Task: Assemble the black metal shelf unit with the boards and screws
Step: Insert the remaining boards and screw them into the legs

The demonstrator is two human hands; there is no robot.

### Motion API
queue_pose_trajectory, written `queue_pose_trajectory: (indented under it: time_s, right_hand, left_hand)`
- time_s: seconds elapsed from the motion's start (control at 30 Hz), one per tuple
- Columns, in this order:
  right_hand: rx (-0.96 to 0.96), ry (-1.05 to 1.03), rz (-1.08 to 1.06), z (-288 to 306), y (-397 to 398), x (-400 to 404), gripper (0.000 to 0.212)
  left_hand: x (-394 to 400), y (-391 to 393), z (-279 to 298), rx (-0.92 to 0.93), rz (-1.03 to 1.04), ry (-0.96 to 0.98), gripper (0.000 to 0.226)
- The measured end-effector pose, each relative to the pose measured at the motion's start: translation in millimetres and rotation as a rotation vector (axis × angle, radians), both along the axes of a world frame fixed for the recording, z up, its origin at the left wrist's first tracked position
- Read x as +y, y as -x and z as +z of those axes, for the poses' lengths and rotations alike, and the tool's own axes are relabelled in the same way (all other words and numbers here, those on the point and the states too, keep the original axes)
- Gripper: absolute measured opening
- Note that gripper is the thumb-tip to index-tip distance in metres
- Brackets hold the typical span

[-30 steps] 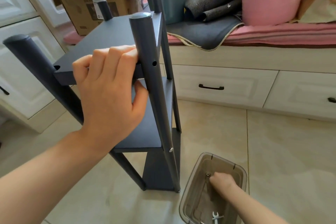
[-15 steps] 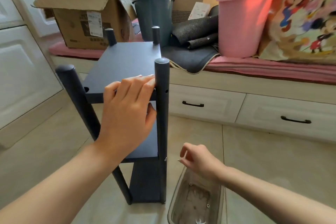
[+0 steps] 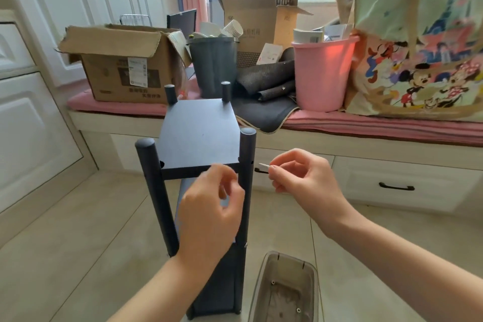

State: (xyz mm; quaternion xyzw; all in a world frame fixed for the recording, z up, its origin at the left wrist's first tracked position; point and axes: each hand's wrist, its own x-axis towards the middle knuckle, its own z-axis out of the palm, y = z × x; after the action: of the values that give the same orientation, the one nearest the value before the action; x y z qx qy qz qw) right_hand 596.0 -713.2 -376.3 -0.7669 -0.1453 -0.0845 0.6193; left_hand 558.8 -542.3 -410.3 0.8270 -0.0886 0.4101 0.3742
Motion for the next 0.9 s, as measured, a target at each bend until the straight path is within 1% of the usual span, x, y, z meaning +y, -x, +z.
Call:
queue_pose_trajectory:
  time_s: [0.07, 0.13, 0.17, 0.2, 0.27, 0.33, 0.37, 0.47, 0.6, 0.83, 0.9]
  right_hand:
    - [-0.013, -0.049, -0.012, -1, 5, -1, 0.003]
    - [-0.026, -0.091, -0.024, -3, 8, -1, 0.004]
    - [-0.033, -0.103, -0.027, -4, 9, -1, 0.004]
    - [-0.039, -0.115, -0.026, -5, 10, 0, 0.004]
    - [-0.047, -0.138, -0.011, -7, 11, 1, 0.004]
    - [-0.043, -0.151, 0.017, -9, 12, 2, 0.005]
    - [-0.036, -0.157, 0.03, -10, 12, 3, 0.005]
    - [-0.025, -0.173, 0.038, -10, 11, 5, 0.005]
    - [-0.027, -0.196, 0.031, -9, 9, 3, 0.004]
    - [-0.016, -0.19, 0.035, -10, 6, 2, 0.005]
    - [-0.022, -0.185, 0.037, -10, 7, 3, 0.006]
  left_hand:
    - [-7, 2, -5, 0.312, -0.037, 0.216, 0.025]
    - [-9, -5, -9, 0.585, -0.091, 0.485, 0.021]
    - [-8, -10, -9, 0.674, -0.133, 0.627, 0.019]
    - [-6, -14, -8, 0.717, -0.174, 0.737, 0.022]
    - [-1, -20, -9, 0.695, -0.226, 0.854, 0.039]
    - [3, -24, -9, 0.64, -0.288, 0.899, 0.053]
    - [5, -26, -8, 0.618, -0.325, 0.905, 0.056]
    - [4, -30, -8, 0.562, -0.411, 0.936, 0.055]
    - [5, -35, -10, 0.531, -0.461, 0.958, 0.058]
    - [6, -39, -12, 0.517, -0.417, 0.936, 0.065]
    - [6, -40, -12, 0.508, -0.399, 0.937, 0.062]
